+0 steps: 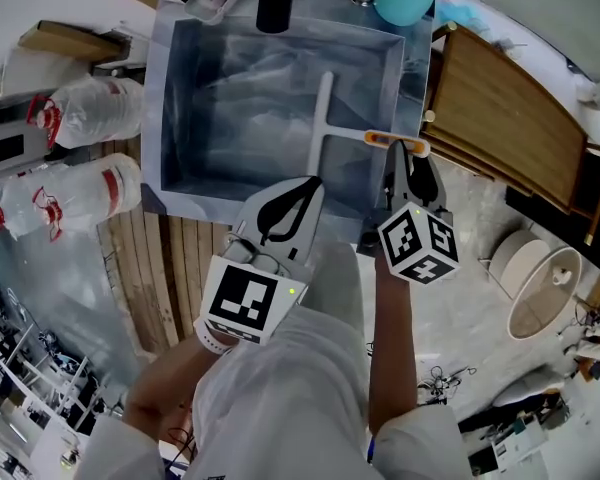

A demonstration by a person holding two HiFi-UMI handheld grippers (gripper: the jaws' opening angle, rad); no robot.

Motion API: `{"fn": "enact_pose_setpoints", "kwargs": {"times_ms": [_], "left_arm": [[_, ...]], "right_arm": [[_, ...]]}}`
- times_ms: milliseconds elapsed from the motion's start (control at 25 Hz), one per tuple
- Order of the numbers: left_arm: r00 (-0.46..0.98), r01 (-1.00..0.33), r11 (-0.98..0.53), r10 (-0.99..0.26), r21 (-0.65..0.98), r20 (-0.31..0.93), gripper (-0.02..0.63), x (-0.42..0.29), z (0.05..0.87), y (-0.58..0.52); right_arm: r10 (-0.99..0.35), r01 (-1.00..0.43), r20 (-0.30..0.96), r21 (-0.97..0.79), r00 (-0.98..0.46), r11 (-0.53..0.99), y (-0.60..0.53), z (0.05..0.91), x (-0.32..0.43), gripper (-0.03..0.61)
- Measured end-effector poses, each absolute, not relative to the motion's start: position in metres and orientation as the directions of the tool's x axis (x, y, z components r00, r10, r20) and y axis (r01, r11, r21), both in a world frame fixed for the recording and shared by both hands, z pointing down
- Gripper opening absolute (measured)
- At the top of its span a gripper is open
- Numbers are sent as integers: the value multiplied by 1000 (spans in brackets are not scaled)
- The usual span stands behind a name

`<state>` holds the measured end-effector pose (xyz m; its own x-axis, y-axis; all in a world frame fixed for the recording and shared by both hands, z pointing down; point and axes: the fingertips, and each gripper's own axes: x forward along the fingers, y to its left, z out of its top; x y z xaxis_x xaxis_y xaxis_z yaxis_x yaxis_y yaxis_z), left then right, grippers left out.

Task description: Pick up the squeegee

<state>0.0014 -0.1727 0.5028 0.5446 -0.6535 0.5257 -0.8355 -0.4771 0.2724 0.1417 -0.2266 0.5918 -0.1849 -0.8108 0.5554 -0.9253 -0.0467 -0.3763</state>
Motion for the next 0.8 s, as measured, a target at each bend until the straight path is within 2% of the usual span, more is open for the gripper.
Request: {"fn": "enact_pose_setpoints", "kwargs": {"times_ms": [120,400,600,800], "left_arm": [[548,-834,-472,-647,286,530,5,2,507,-173],[551,-831,-479,-641,282,534,5,-1,510,-172],[552,-830,-485,-645,275,529,5,-3,507,-172],[548,-833,-484,-655,269,520,5,-7,501,-170]], "right_arm": [[-813,-920,555,-387,-176,-65,-226,597,141,144],[-828,-904,542,-414,-146,-111,-226,599,141,66],[-836,-875,526,-467,-156,-131,-227,595,137,49],[-841,-899,516,-429,-162,-90,-227,581,124,44]]}}
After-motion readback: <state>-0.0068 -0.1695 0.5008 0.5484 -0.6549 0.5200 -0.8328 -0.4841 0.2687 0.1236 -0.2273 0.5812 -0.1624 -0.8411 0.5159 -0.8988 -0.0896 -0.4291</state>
